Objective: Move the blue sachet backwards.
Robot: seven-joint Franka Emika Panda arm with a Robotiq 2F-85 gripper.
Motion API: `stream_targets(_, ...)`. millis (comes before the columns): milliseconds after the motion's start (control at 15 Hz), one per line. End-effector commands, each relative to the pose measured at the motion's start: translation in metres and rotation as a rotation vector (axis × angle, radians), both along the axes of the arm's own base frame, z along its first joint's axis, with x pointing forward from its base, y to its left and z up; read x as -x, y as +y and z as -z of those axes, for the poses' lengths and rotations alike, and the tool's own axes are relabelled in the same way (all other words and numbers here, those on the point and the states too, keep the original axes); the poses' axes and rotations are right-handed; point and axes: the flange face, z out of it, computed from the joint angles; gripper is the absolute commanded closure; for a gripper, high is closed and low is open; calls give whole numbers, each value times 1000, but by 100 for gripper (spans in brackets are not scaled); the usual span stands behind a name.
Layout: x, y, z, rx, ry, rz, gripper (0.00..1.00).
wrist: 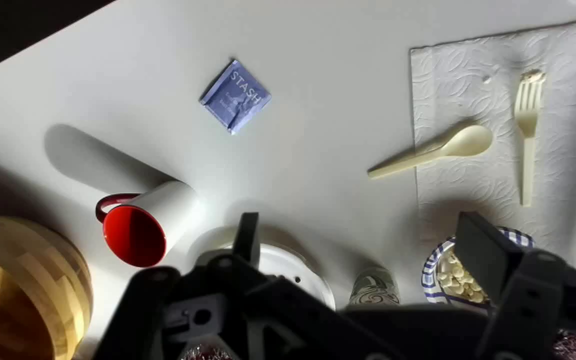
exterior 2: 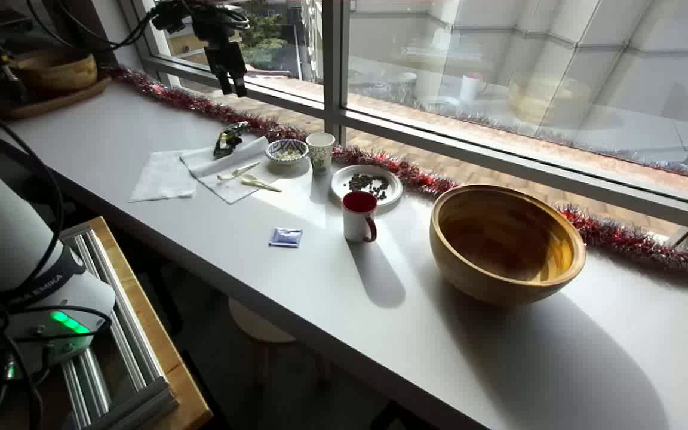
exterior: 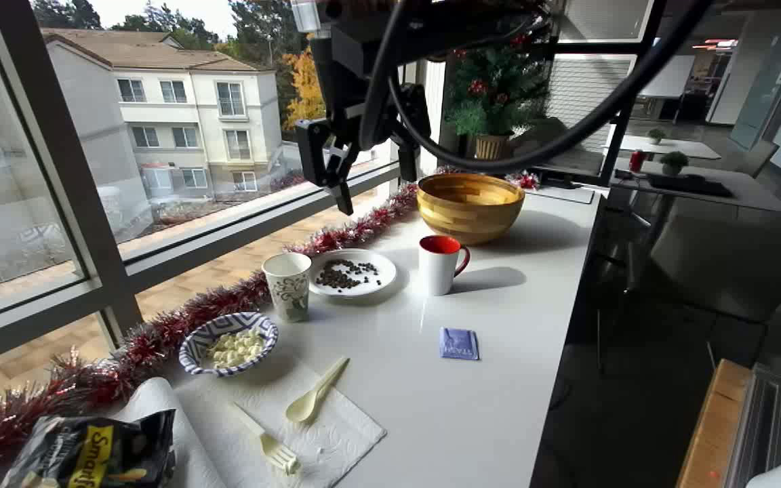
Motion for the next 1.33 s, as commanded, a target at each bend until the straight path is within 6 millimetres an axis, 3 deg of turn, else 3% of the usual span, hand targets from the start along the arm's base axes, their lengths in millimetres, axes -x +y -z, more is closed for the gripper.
stream_targets(0, 0, 0, 0, 0, 1, 0, 0)
stream_targets(400, 0, 0, 0, 0, 1, 0, 0)
stream_targets(600, -21, -17, -6, -117, -71, 9, 0)
stream_targets(867, -48, -80, 4, -316, -126, 142, 0)
stream_targets(1067, -52, -129, 31, -412, -114, 309, 0)
stream_targets(1267, -49, -163, 65, -456, -145, 473, 0)
